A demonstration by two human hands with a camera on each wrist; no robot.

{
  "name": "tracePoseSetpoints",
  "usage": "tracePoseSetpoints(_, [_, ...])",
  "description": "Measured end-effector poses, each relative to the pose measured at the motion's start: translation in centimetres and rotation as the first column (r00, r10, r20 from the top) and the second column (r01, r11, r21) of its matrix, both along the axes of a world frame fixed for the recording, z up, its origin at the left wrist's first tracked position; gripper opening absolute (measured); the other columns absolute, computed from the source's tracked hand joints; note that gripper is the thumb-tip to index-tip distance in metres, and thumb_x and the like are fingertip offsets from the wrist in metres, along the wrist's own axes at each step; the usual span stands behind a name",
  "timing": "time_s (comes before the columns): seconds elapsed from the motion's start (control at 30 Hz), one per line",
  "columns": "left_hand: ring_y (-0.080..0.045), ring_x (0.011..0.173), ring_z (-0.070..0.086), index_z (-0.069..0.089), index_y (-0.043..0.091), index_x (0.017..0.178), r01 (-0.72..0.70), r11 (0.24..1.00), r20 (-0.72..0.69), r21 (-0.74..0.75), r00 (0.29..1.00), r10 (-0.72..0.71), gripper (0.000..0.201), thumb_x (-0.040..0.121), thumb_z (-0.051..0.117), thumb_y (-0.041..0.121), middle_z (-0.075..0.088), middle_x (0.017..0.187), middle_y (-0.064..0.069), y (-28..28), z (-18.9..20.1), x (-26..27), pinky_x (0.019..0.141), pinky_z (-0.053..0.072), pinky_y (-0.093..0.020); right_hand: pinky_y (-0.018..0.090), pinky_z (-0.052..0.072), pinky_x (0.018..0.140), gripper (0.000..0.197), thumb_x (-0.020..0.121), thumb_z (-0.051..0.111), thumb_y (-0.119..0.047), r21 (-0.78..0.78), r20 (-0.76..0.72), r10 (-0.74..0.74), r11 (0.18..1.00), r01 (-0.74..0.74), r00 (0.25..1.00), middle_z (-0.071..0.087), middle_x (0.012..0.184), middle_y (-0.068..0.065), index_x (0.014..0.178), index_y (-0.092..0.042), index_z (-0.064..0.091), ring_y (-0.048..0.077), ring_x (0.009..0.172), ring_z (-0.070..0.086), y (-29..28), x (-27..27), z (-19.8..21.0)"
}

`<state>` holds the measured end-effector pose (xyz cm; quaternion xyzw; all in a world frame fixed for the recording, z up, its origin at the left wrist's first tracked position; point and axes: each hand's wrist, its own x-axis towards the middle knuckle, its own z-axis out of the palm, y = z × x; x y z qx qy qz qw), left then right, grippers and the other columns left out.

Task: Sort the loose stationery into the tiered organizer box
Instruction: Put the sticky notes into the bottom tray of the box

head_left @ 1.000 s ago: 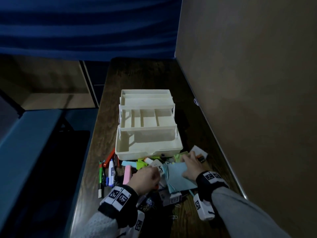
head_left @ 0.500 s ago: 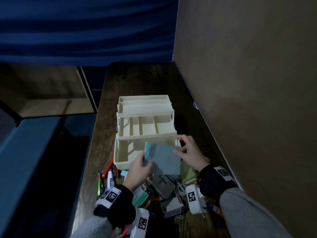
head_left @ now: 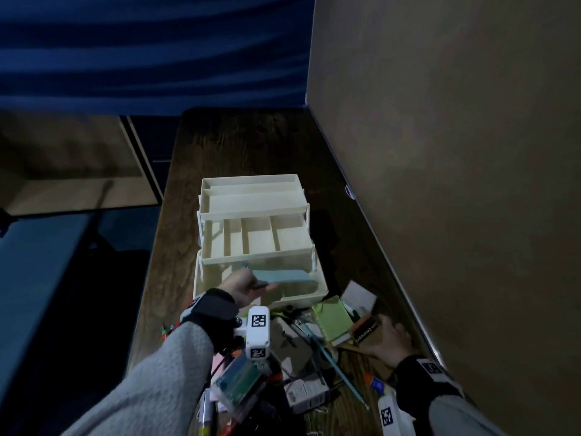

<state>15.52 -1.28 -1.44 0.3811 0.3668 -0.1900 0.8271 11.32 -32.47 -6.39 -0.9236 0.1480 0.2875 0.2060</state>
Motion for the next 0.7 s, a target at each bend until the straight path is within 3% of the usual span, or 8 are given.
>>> tracePoseSetpoints(0.07, [-0.046,0.12,0.049,0.042,-0.009,0.106,-0.016,0.999,0.014,0.048,1.0,0.015,0.025,0.092,0.023,-0.018,0.044,0.117,-0.033,-0.8,-0.1,0.8,0.052,0.059,-0.037,0.044,0.035,0.105,0.089,0.071,0.078,-0.037,-0.018,0.046,-0.036,0.999,0.037,0.998,0.036,0.138,0.015,0.143,-0.026,0.027,0.035,0.13,0.036,0.0,-0.2,-0.2])
tracePoseSetpoints(0.17, [-0.038,0.09,0.059,0.048,-0.012,0.099,0.044,0.974,0.014,0.223,0.999,-0.048,0.019,0.092,0.031,-0.018,0.059,0.098,-0.03,-1.4,-0.7,1.8,0.049,0.058,-0.033,0.049,0.037,0.101,0.059,0.079,0.065,-0.015,0.103,0.168,-0.147,0.986,0.131,0.975,0.05,0.128,0.012,0.132,-0.024,0.042,0.034,0.117,0.05,0.2,0.0,-0.1])
tracePoseSetpoints(0.2, [-0.036,0.085,0.06,0.048,-0.012,0.106,0.071,0.96,-0.002,0.27,0.997,-0.074,0.018,0.093,0.036,-0.013,0.064,0.093,-0.026,-1.5,-1.0,2.1,0.054,0.058,-0.032,0.046,0.042,0.096,0.053,0.08,0.063,-0.008,0.152,0.208,-0.182,0.977,0.153,0.961,0.056,0.122,0.01,0.129,-0.021,0.044,0.032,0.11,0.054,0.1,0.1,0.0])
tracePoseSetpoints(0.3, [-0.032,0.099,0.059,0.048,-0.008,0.126,0.174,0.859,-0.028,0.482,0.983,-0.183,0.032,0.097,0.042,0.004,0.058,0.121,-0.025,-1.4,-2.0,2.4,0.082,0.054,-0.034,0.036,0.049,0.078,0.026,0.086,0.052,0.004,0.221,0.356,-0.245,0.96,0.173,0.902,0.058,0.108,0.006,0.11,-0.006,0.054,0.029,0.091,0.058,0.0,0.5,1.1])
tracePoseSetpoints(0.37, [-0.031,0.087,0.06,0.051,-0.008,0.119,0.27,0.781,-0.062,0.564,0.956,-0.286,0.029,0.097,0.037,0.006,0.057,0.119,-0.024,-1.2,-2.1,2.4,0.071,0.054,-0.039,0.031,0.046,0.066,0.011,0.086,0.056,0.005,0.277,0.453,-0.279,0.947,0.164,0.847,0.059,0.098,0.007,0.093,-0.003,0.057,0.029,0.086,0.059,0.3,1.0,2.6])
tracePoseSetpoints(0.43, [-0.026,0.077,0.055,0.05,-0.003,0.115,0.391,0.668,-0.15,0.633,0.908,-0.39,0.028,0.098,0.033,0.011,0.056,0.113,-0.021,-1.1,-1.9,2.4,0.063,0.046,-0.034,0.025,0.04,0.057,0.017,0.084,0.059,0.004,0.349,0.488,-0.33,0.922,0.166,0.808,0.061,0.086,0.007,0.08,-0.012,0.056,0.028,0.081,0.059,0.8,1.7,4.6])
tracePoseSetpoints(0.57, [-0.022,0.09,0.048,0.051,0.0,0.117,0.481,0.48,-0.199,0.734,0.828,-0.525,0.03,0.099,0.033,0.017,0.054,0.107,-0.016,-0.5,-2.0,2.4,0.073,0.037,-0.029,0.038,0.052,0.072,0.014,0.089,0.059,-0.002,0.623,0.354,-0.496,0.757,0.196,0.793,0.066,0.095,0.013,0.085,-0.014,0.065,0.031,0.086,0.062,3.1,3.7,8.0])
tracePoseSetpoints(0.7, [-0.031,0.1,0.062,0.057,-0.003,0.117,0.488,0.397,-0.183,0.777,0.779,-0.6,0.035,0.1,0.035,0.018,0.063,0.116,-0.018,0.4,-2.4,2.1,0.084,0.052,-0.039,0.043,0.054,0.087,0.029,0.09,0.055,0.003,0.758,0.145,-0.398,0.633,0.157,0.906,0.066,0.111,0.016,0.116,-0.006,0.063,0.03,0.102,0.063,8.9,5.1,8.8])
